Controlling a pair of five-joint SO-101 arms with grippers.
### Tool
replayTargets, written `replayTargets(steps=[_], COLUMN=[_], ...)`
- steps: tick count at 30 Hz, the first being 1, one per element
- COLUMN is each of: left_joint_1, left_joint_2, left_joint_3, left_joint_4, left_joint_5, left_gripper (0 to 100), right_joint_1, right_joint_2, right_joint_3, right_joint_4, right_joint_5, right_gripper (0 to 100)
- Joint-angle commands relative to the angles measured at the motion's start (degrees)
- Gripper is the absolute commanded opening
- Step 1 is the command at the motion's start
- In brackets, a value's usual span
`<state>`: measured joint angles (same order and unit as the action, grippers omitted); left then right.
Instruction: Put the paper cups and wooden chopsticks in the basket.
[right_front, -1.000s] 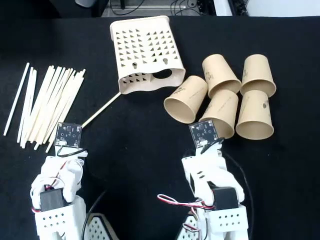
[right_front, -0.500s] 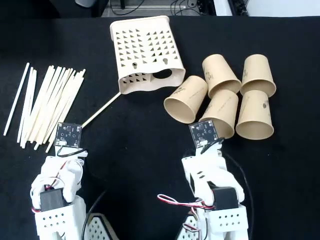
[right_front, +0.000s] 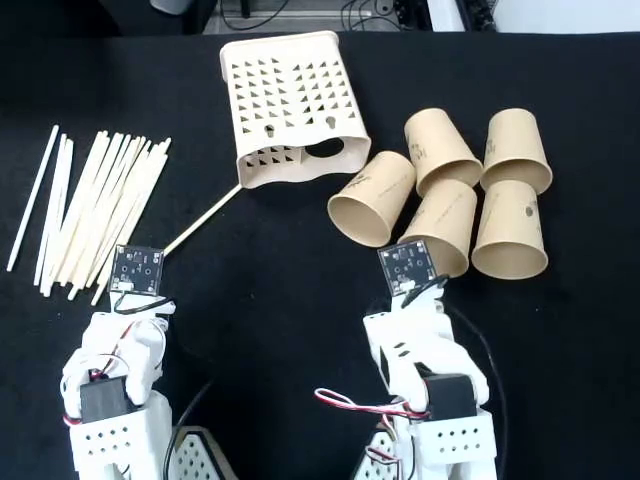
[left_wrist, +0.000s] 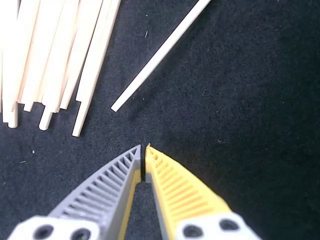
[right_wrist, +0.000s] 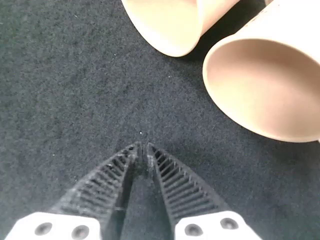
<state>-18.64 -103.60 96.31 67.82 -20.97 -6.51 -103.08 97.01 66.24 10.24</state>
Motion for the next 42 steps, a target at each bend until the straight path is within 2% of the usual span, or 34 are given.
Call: replayTargets(steps=[1, 6, 8, 10, 12, 14, 16, 19, 21, 23, 25, 28, 32, 37, 42], left_joint_1=[-0.22, -1.36, -1.71, 0.84, 4.53, 8.75, 13.58, 17.45, 17.63, 15.69, 14.46, 15.96, 21.41, 23.60, 22.46], left_joint_2=[-0.44, -0.62, -0.70, -0.70, -0.62, -0.26, 0.18, 5.36, 14.07, 26.46, 40.53, 62.51, 85.89, 103.30, 114.46], left_joint_3=[1.01, 0.75, -1.89, -6.20, -11.91, -16.22, -16.66, -13.14, -12.53, -15.96, -24.13, -37.58, -48.40, -56.75, -67.30], left_joint_4=[-0.79, 3.08, 1.93, -1.14, -7.03, -12.48, -21.89, -38.42, -45.10, -48.97, -50.73, -50.81, -52.48, -60.57, -61.98], left_joint_5=[0.26, 0.00, -0.09, -0.09, 0.79, 4.66, 8.88, 11.43, 14.42, 21.01, 26.02, 26.29, 26.55, 26.20, 26.64], left_gripper=[3, 3, 3, 3, 3, 3, 3, 6, 13, 21, 23, 23, 23, 23, 23], right_joint_1=[-0.62, -0.62, -0.62, -0.62, -0.62, -0.53, -0.53, -0.53, -0.53, -0.53, -0.53, -0.53, -0.53, -0.53, -0.53], right_joint_2=[-3.12, -3.65, -3.74, -4.09, -4.09, -4.09, -4.09, -4.09, -4.09, -4.09, -4.09, -4.09, -4.09, -4.09, -4.09], right_joint_3=[-0.40, -0.40, -0.40, -0.40, -0.40, -0.40, -0.40, -0.40, -0.40, -0.40, -0.40, -0.40, -0.40, -0.40, -0.40], right_joint_4=[0.09, 7.82, 7.47, 7.74, 7.74, 7.74, 7.74, 7.74, 7.74, 7.74, 7.74, 7.74, 7.74, 7.74, 7.74], right_joint_5=[-0.26, -0.26, -0.26, -0.26, -0.26, -0.26, -0.26, -0.26, -0.26, -0.26, -0.26, -0.26, -0.26, -0.26, -0.26], right_gripper=[1.5, 1.5, 1.5, 1.5, 1.5, 1.5, 1.5, 1.5, 1.5, 1.5, 1.5, 1.5, 1.5, 1.5, 1.5])
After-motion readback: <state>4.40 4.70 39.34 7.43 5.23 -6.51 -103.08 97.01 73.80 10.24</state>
